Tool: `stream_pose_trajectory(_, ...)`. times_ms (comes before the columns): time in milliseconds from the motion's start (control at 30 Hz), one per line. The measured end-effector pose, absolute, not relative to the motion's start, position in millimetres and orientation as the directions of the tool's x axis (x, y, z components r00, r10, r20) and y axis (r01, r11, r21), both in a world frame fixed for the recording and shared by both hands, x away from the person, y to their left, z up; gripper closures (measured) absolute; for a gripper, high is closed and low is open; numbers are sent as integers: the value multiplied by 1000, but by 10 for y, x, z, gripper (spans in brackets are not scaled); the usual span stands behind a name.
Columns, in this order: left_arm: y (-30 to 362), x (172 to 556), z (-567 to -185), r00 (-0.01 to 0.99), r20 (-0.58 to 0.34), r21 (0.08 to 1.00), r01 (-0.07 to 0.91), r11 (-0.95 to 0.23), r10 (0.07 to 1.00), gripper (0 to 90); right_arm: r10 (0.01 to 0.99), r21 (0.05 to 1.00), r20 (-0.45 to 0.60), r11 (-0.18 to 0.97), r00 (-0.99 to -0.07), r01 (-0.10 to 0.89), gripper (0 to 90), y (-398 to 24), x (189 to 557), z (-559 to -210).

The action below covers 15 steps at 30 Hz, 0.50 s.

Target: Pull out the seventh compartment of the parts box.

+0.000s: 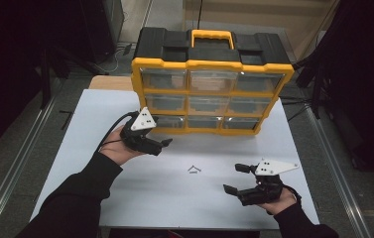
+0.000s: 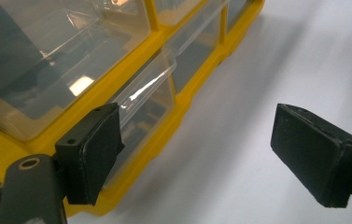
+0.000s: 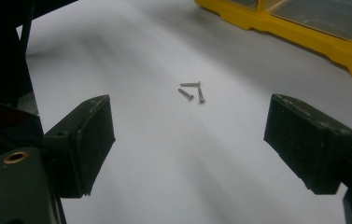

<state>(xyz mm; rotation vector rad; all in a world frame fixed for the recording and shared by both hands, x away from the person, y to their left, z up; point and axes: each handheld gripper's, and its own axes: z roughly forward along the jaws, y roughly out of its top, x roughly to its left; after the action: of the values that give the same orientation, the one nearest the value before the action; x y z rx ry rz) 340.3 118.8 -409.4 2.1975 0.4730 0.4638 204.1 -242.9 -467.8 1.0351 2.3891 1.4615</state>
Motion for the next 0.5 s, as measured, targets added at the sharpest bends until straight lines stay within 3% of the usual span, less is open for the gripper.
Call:
stream_pose_trajectory(267, 1137, 3349, -4098, 852, 340, 693, 60, -719, 399, 162, 631, 831, 210, 287, -747, 476, 172, -2430, 2040, -4679)
stream_pose_trajectory(500, 1121, 3360, -4061, 837, 391, 666, 30, -745, 383, 161, 630, 829, 209, 291, -747, 478, 172, -2428, 2048, -4689)
